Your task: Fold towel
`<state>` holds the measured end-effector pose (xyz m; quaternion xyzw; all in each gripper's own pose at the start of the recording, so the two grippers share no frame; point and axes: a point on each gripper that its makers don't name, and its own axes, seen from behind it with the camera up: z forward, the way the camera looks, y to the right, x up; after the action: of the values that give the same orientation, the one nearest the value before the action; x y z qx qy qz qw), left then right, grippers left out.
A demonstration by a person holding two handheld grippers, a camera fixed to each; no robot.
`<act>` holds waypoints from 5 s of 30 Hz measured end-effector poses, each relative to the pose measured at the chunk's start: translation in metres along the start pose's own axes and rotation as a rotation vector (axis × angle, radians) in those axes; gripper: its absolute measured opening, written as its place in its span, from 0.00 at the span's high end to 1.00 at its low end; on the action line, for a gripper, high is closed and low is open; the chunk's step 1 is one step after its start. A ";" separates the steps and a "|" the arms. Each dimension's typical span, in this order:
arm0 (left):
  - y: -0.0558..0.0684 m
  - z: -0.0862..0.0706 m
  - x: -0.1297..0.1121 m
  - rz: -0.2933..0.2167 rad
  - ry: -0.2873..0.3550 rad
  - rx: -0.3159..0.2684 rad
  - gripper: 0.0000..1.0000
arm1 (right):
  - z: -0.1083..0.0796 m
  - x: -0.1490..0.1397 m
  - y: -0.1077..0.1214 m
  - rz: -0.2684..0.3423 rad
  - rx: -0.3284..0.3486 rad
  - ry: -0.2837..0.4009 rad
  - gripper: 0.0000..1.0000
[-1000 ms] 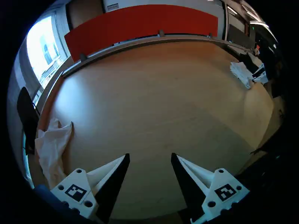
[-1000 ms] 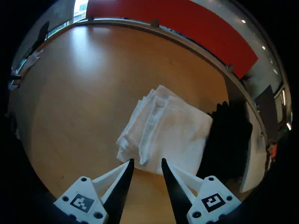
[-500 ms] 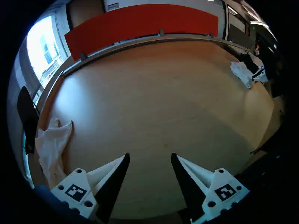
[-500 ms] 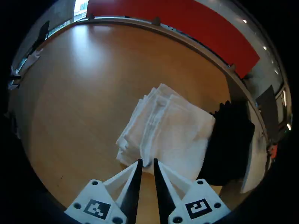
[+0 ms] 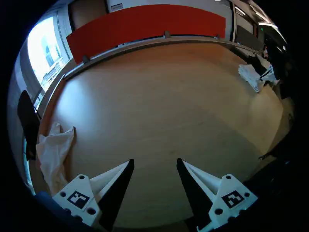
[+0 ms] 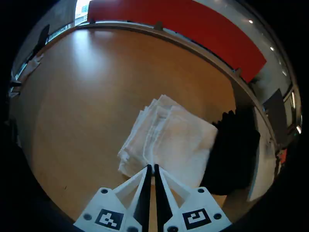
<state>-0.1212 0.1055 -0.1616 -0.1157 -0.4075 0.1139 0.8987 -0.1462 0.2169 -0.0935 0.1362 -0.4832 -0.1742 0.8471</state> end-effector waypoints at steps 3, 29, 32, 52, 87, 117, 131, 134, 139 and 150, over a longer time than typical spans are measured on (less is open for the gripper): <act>0.001 0.000 0.002 -0.001 0.004 -0.001 0.19 | -0.003 0.008 0.005 -0.001 -0.009 0.011 0.94; 0.003 0.000 0.013 -0.002 0.036 -0.008 0.19 | -0.041 0.071 0.076 -0.007 -0.138 0.094 0.94; 0.002 0.000 0.014 -0.002 0.037 -0.007 0.19 | -0.043 0.077 0.080 -0.007 -0.144 0.103 0.94; -0.001 -0.003 0.011 -0.001 0.033 0.001 0.19 | -0.033 0.077 0.048 -0.016 -0.088 0.107 0.94; -0.005 -0.006 -0.002 0.004 0.008 0.015 0.19 | 0.020 0.016 -0.039 0.021 0.053 0.007 0.94; -0.011 -0.006 0.001 -0.014 0.016 0.027 0.19 | -0.009 0.024 -0.012 0.128 0.008 0.106 0.00; -0.014 -0.004 0.008 -0.023 0.032 0.031 0.19 | -0.019 0.022 0.013 0.305 -0.035 0.134 0.00; -0.015 -0.003 0.010 -0.027 0.036 0.031 0.19 | -0.022 0.022 0.016 0.357 -0.041 0.146 0.00; -0.016 -0.004 0.012 -0.028 0.040 0.034 0.19 | -0.024 0.021 0.018 0.399 -0.053 0.164 0.00; -0.020 -0.005 0.013 -0.038 0.047 0.045 0.19 | -0.033 0.033 0.026 0.450 -0.104 0.244 0.00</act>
<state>-0.1071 0.0899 -0.1497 -0.0905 -0.3858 0.1031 0.9123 -0.0979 0.2283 -0.0741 0.0016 -0.3861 0.0114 0.9224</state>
